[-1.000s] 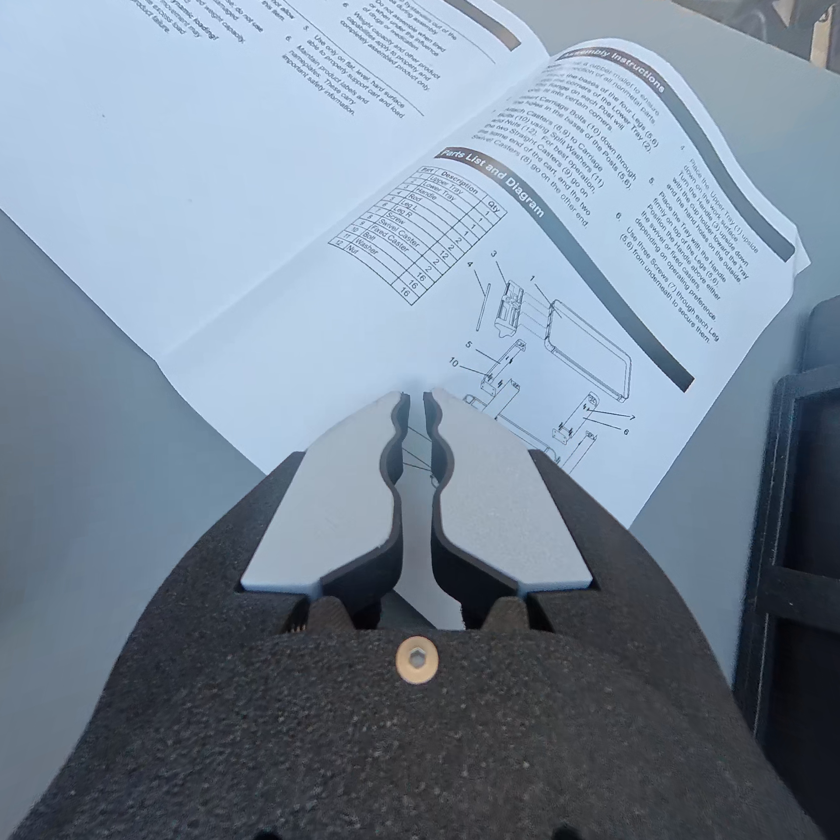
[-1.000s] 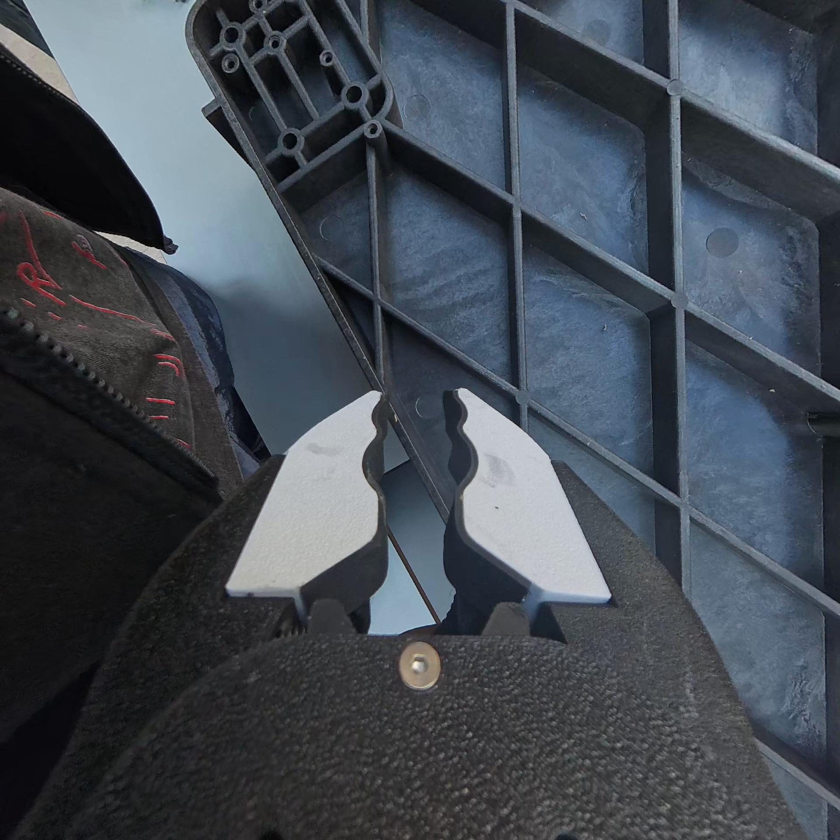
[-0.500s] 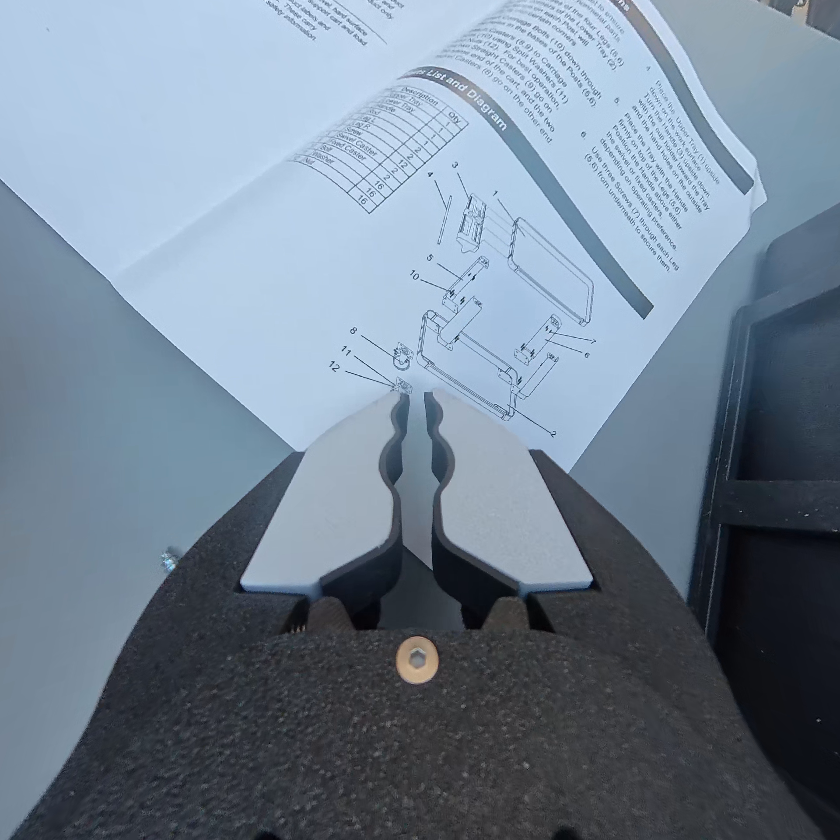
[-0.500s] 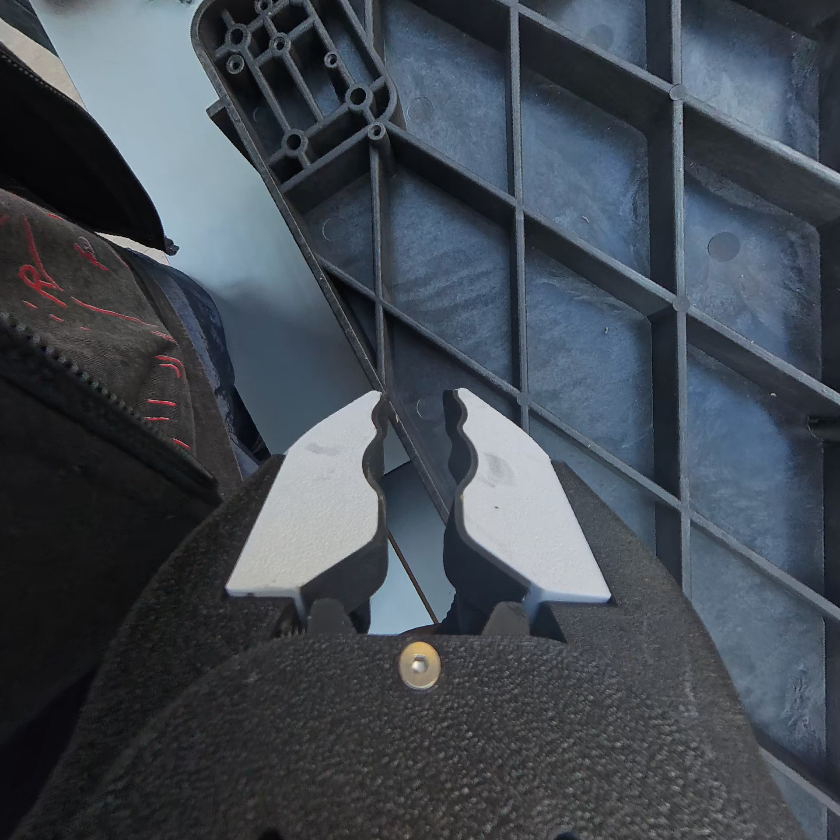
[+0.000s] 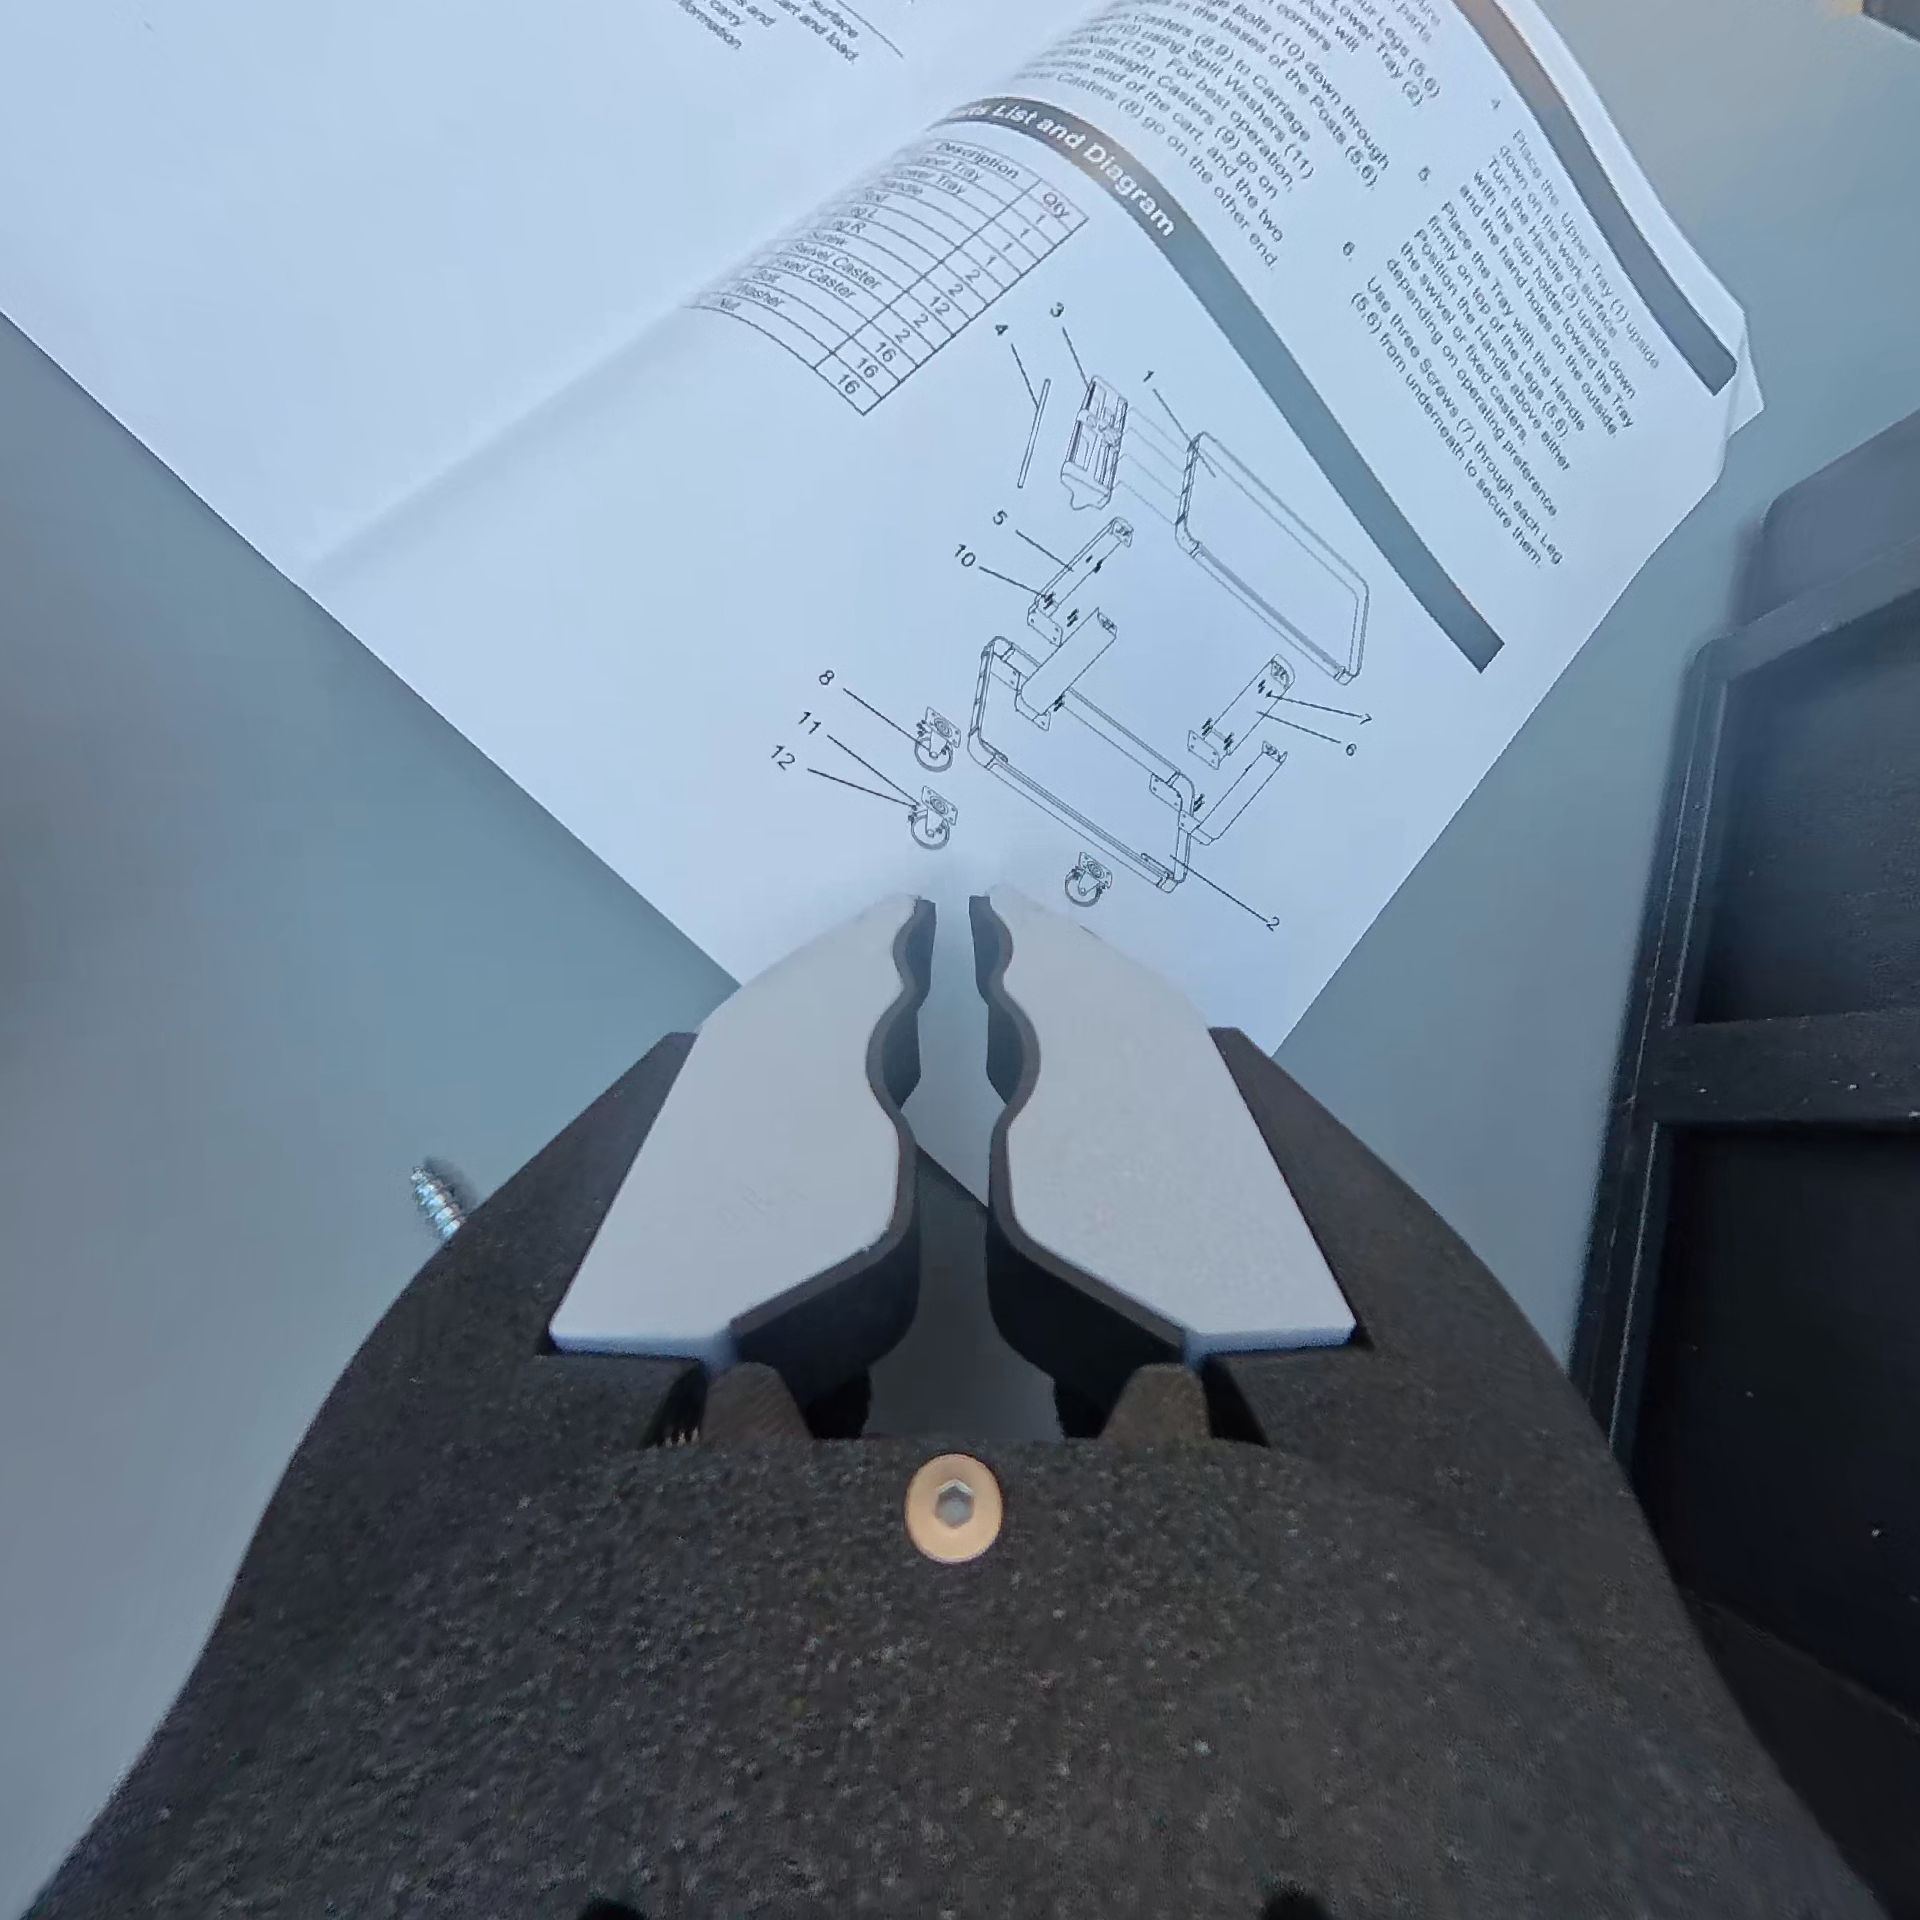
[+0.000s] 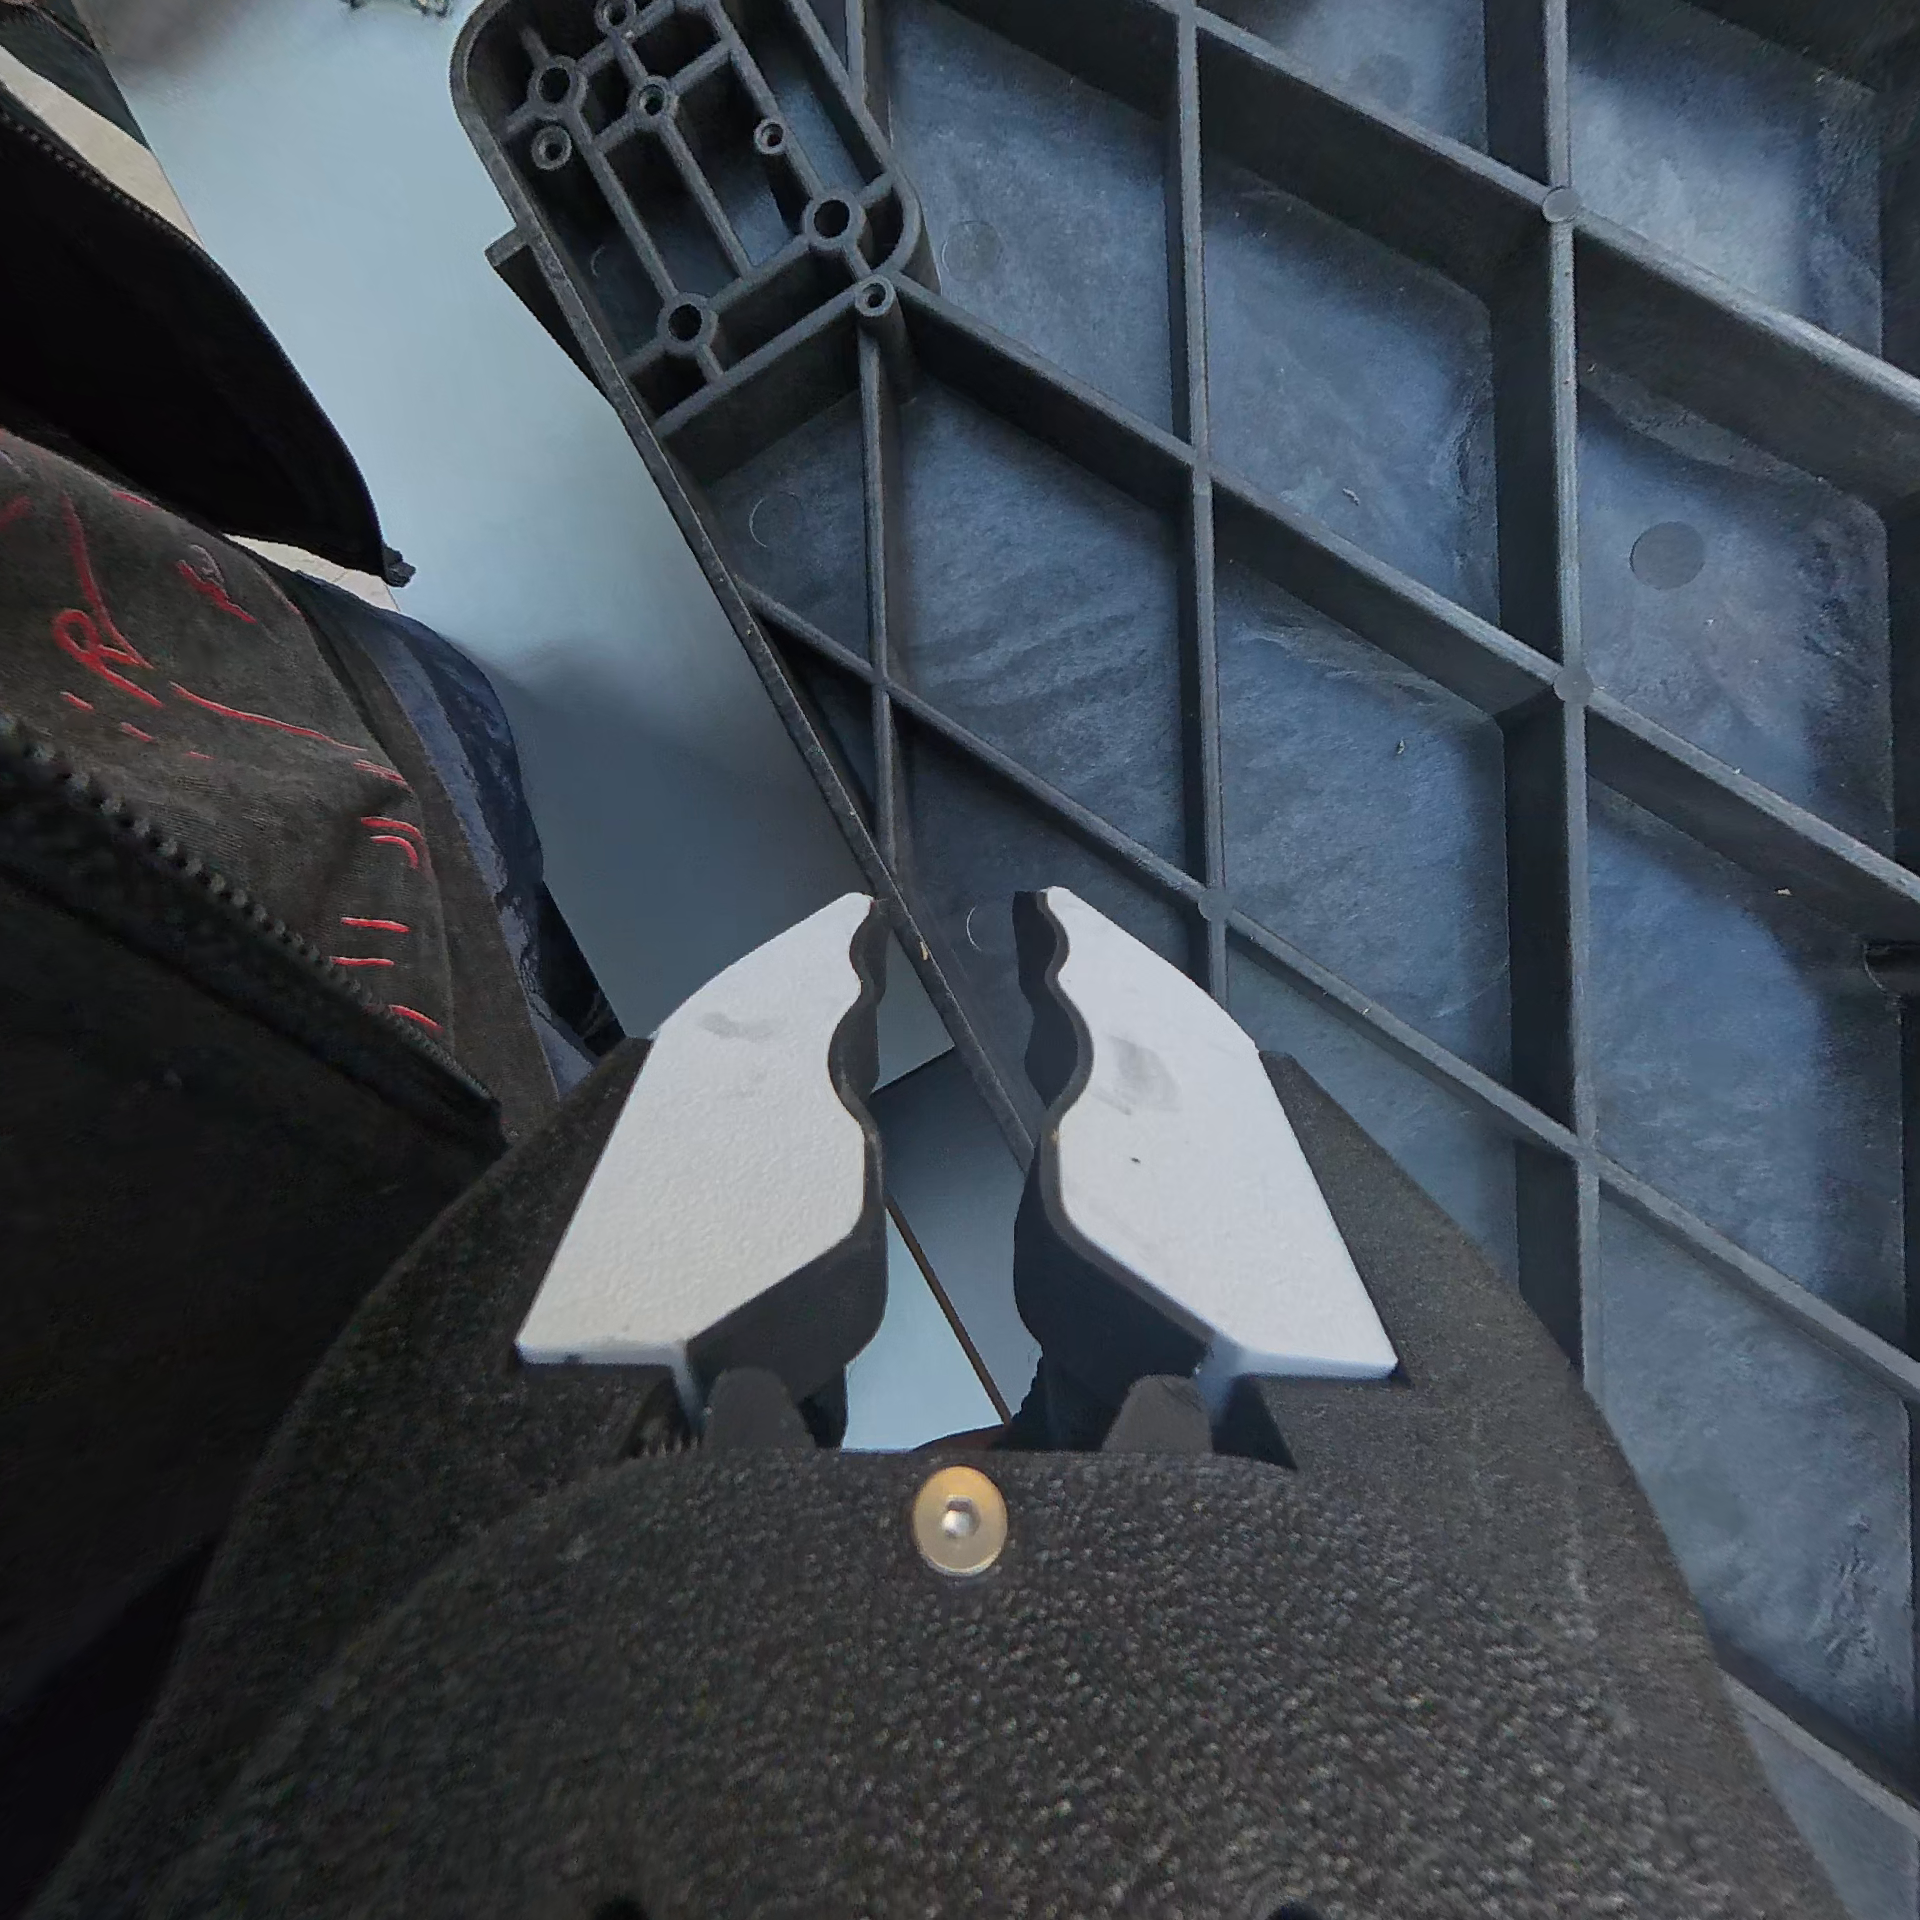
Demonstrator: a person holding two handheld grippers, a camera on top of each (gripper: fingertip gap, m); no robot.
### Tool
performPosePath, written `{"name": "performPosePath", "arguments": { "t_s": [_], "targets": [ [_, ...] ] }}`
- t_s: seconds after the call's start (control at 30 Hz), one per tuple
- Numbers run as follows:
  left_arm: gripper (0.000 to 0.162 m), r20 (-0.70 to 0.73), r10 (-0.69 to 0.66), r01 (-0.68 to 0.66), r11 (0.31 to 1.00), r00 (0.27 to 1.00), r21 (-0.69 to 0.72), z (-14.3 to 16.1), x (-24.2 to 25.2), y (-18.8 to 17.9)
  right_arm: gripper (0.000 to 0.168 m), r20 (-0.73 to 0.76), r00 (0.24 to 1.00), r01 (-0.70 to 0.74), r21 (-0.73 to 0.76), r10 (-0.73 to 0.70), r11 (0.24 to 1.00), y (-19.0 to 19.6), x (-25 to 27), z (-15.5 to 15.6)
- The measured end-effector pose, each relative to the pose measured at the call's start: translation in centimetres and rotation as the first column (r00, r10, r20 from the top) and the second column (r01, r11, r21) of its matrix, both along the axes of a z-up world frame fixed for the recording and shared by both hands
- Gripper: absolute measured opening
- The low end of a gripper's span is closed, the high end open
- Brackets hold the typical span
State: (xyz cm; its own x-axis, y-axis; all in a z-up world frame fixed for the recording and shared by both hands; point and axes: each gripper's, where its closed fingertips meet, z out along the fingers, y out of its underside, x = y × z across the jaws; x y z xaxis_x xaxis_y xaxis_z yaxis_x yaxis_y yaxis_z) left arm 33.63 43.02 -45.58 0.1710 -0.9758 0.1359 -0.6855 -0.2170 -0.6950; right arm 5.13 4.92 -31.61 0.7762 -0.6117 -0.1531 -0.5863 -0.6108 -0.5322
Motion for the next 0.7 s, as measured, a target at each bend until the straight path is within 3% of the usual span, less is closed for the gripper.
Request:
{"name": "performPosePath", "arguments": {
  "t_s": [0.7],
  "targets": [
    [0.011,-0.018,-0.088,0.089,0.996,0.996,0.019,-0.4,-1.5,-2.0,0.024,-0.001,1.000,-0.006,0.004,0.006,1.000,-0.1,-0.5,-0.1]
  ]
}}
